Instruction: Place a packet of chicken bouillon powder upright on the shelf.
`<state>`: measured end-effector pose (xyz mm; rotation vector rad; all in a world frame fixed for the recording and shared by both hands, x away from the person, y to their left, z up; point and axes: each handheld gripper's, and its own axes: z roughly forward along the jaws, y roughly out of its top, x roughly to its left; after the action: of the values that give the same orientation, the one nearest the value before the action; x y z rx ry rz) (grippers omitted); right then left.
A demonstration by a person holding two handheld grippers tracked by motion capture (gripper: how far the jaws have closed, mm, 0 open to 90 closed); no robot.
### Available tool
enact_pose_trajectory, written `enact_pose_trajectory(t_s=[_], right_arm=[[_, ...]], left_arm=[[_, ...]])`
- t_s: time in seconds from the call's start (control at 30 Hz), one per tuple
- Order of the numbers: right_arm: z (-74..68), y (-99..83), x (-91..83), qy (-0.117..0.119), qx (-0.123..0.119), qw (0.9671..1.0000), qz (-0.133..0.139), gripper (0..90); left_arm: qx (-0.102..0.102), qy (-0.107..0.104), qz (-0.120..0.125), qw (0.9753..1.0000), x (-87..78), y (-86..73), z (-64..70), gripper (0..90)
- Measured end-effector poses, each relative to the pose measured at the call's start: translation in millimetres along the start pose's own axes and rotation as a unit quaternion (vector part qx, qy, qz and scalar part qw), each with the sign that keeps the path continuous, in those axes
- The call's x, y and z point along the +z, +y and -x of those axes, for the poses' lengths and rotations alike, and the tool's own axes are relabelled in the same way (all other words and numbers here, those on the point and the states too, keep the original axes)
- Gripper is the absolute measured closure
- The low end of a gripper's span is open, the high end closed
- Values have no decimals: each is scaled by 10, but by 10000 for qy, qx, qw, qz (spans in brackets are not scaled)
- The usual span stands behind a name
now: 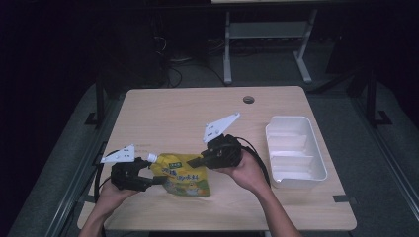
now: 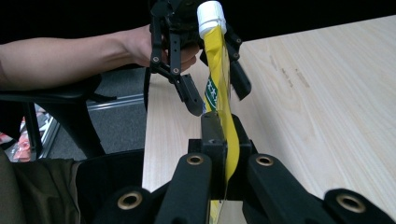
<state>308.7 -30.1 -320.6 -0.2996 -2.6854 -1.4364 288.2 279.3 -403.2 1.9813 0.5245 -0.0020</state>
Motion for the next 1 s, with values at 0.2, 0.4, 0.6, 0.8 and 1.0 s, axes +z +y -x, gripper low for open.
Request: enact_pose_trajectory(t_s=[0.2, 0.4, 0.6, 0.8, 1.0], right_arm=[[47, -34, 27, -21, 80, 10000, 46, 894], [100, -85, 19, -106, 245, 9996, 110, 860], [177, -182, 14, -121, 517, 9982, 281, 791], [254, -289, 40, -141, 738, 9963, 408, 698], [282, -349, 140, -113, 823, 9961, 290, 673]], left_arm=[[173, -112, -63, 9998, -8, 0, 34, 690], [261, -91, -125, 9995, -24, -2, 42, 851], [398, -82, -183, 9990, -13, 8, 70, 882], [394, -108, -196, 9990, -11, 5, 66, 890], [409, -97, -211, 9989, -13, 6, 67, 890]])
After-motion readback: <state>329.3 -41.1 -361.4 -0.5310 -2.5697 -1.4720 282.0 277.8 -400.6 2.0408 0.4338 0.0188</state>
